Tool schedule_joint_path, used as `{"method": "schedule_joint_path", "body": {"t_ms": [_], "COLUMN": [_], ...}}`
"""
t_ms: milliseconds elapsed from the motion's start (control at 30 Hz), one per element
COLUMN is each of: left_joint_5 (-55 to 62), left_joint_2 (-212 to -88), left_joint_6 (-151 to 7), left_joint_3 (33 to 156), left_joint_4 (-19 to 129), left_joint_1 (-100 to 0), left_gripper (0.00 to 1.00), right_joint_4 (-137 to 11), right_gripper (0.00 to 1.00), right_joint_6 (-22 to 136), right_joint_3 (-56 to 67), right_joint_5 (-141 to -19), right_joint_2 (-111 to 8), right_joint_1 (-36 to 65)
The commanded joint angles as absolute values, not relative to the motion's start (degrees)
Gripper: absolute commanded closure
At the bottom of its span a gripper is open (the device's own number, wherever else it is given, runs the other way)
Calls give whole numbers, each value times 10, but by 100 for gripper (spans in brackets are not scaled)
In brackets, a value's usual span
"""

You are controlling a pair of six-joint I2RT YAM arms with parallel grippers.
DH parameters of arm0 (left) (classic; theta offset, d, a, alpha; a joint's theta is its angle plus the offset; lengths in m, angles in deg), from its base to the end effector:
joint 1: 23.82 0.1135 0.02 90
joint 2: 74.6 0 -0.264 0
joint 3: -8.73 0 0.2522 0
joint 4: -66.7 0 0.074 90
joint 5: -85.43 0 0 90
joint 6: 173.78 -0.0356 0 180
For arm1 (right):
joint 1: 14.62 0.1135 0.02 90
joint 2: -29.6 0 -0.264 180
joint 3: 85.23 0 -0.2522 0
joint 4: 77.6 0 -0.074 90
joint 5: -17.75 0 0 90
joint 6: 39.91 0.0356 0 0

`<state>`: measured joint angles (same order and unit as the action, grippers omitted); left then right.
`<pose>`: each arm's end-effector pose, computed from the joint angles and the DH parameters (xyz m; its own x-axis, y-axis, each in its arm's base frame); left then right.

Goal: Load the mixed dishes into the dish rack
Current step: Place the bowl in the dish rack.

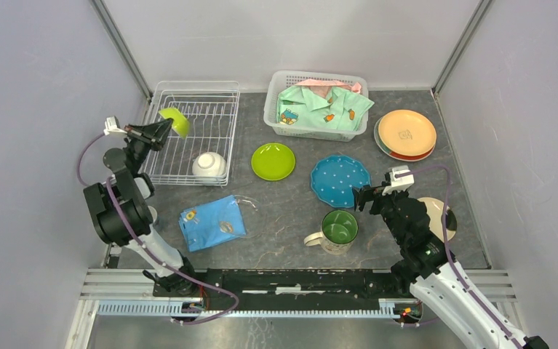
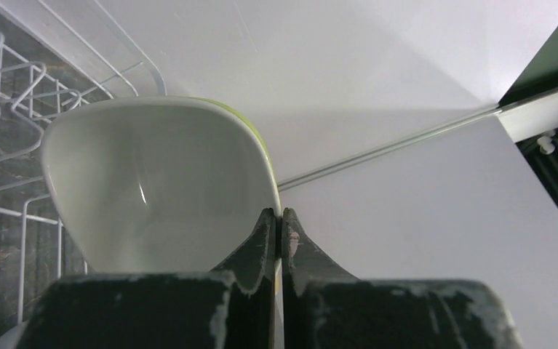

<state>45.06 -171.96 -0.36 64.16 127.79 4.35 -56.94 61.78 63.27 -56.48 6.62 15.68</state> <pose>0.3065 0.1334 0.2387 -0.2933 -0.8870 -0.3566 0.3251 0.2583 -0.9097 0.1190 0.0583 0.2312 -0.2297 0.0916 -0.9689 -0.2140 0.9664 0.1421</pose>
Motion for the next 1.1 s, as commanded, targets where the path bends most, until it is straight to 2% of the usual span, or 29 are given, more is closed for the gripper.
{"method": "schedule_joint_path", "body": {"t_ms": [0, 667, 1067], "left_joint_5": [433, 424, 413], "left_joint_2": [-1758, -1857, -1896], "left_joint_6": [79, -6, -19], "left_joint_3": [626, 615, 588], "left_joint_4": [1507, 1526, 1525], "left_joint_1": [51, 54, 47], "left_gripper": [98, 98, 93], "right_joint_4": [-596, -608, -603], "right_gripper": [2, 2, 2], "right_joint_6": [607, 601, 598], "right_joint_3": [633, 634, 633], "right_joint_5": [-546, -542, -538], "right_joint_2": [64, 51, 45], "right_joint_1": [157, 157, 156]}}
